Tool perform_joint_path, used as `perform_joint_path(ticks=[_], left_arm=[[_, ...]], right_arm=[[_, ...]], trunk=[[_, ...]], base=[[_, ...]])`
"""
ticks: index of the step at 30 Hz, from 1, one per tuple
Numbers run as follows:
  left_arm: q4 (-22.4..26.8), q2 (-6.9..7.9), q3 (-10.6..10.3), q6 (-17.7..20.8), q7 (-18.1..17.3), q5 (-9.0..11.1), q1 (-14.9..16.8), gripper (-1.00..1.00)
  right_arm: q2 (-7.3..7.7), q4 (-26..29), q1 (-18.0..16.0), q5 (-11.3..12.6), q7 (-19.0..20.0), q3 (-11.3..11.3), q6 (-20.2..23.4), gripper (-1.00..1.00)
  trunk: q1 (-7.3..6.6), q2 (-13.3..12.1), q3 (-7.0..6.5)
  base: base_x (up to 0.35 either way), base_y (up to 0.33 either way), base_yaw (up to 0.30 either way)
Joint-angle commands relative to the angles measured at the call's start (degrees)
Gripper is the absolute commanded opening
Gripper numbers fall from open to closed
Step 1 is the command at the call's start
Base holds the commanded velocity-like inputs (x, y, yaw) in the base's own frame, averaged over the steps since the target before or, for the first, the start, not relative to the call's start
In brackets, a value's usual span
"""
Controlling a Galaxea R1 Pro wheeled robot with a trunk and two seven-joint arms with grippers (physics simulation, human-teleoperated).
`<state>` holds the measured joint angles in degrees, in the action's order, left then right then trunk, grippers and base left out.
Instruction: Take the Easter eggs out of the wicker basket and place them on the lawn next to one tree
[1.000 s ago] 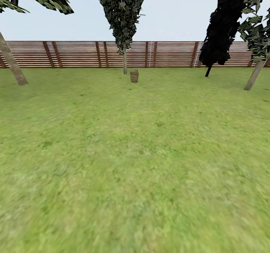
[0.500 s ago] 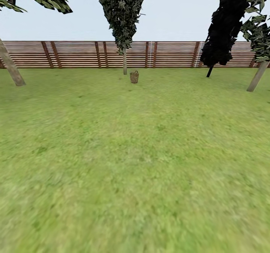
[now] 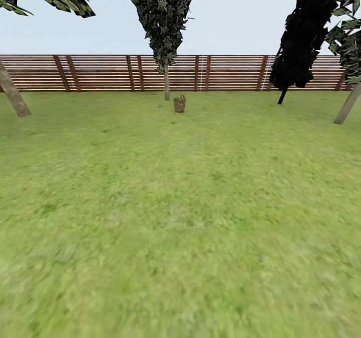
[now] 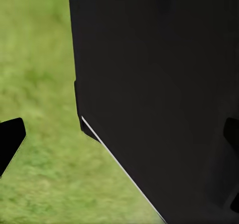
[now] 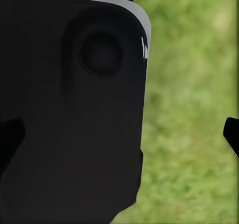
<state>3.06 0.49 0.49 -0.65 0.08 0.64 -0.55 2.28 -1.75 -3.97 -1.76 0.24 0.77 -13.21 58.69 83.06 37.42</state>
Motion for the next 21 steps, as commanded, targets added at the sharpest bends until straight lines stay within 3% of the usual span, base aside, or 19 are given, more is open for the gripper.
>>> perform_joint_path(ticks=[1,21], left_arm=[[0.10,0.01,0.04,-0.08,0.01,0.07,-0.03,1.00],[0.10,0.00,0.04,-0.07,0.01,0.07,-0.06,1.00]], right_arm=[[0.01,-0.19,-0.08,-0.18,0.02,0.04,-0.33,1.00],[0.01,-0.19,-0.07,-0.18,0.02,0.03,-0.33,1.00]], trunk=[[0.03,0.02,0.03],[0.03,0.02,0.03]], base=[[0.326,0.000,0.000],[0.326,0.000,0.000]])
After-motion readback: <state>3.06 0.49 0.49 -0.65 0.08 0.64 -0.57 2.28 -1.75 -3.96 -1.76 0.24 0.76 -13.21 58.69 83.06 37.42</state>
